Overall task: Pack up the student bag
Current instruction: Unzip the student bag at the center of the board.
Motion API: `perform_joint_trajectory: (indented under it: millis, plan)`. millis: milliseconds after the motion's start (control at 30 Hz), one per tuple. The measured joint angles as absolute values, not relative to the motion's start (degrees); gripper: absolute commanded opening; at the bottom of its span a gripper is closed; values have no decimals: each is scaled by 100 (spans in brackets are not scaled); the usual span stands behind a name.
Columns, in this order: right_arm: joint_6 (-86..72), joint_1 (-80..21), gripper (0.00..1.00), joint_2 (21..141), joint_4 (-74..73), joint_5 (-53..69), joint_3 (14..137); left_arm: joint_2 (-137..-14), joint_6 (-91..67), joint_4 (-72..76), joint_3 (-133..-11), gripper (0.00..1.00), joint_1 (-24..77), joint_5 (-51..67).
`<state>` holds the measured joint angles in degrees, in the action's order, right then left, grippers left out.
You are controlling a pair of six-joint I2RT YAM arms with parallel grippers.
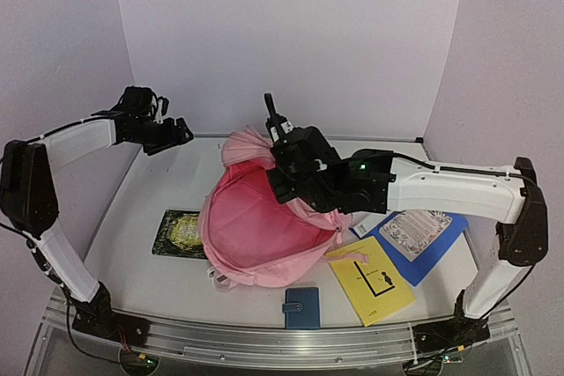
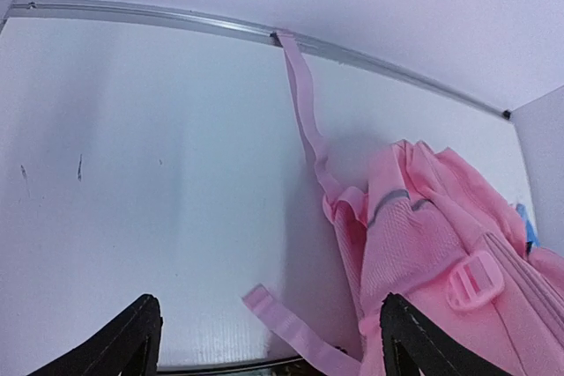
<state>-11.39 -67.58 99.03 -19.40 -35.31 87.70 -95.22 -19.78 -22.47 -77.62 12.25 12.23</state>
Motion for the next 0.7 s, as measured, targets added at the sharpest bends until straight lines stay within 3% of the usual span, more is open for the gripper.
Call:
perform_joint_trajectory:
  millis: [300,700]
  plan:
    - [-1529,-6490,0,10908,-2046,-3962,9519,-7628,-3027,-1935,-5706,94,1368,1854]
    - [-2063,-5828,0,11912,-2103,-4051,10746,-7604,-4017,-1189,-4613,97,2407,2208]
